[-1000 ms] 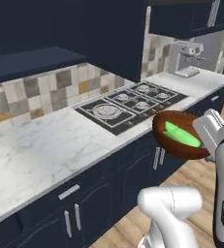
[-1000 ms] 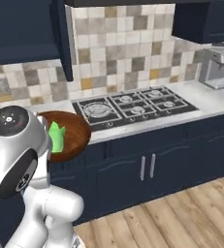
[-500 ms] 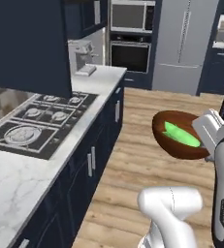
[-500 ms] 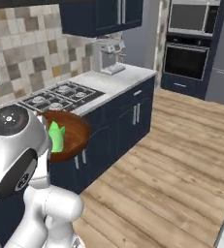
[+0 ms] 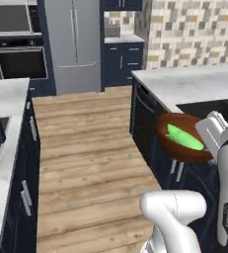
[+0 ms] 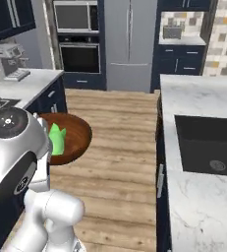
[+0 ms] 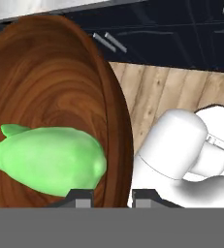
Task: Pick the corn from the cabinet and place it in the bowl. Then pick the bowl and place it in the sink. Then turn on the sink facuet.
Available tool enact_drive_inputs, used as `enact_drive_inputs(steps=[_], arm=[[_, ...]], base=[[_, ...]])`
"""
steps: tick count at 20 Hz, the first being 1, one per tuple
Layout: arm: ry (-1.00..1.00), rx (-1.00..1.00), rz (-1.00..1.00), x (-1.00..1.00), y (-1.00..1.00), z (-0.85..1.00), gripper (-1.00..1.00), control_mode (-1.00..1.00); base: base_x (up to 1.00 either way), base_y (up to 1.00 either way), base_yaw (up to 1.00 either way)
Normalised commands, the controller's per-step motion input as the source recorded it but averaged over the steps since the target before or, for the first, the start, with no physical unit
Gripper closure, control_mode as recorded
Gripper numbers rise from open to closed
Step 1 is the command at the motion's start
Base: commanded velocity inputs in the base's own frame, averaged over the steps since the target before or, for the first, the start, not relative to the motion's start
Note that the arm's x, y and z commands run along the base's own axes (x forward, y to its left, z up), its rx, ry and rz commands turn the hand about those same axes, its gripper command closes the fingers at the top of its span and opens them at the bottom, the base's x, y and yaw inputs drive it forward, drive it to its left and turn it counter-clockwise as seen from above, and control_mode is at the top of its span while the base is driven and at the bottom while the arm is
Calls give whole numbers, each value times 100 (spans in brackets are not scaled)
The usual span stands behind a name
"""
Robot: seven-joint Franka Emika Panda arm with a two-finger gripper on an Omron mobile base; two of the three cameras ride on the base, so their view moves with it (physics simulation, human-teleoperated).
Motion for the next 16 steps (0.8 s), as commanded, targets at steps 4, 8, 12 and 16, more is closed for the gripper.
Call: enact_drive_inputs(steps=[4,8,12,16], arm=[[0,0,0,0,0,0,100,100],[0,0,0,0,0,0,100,100],[0,0,0,0,0,0,100,100],[0,0,0,0,0,0,100,100]], base=[[31,25,-76],[62,59,-67],[78,100,-52],[42,89,-62]])
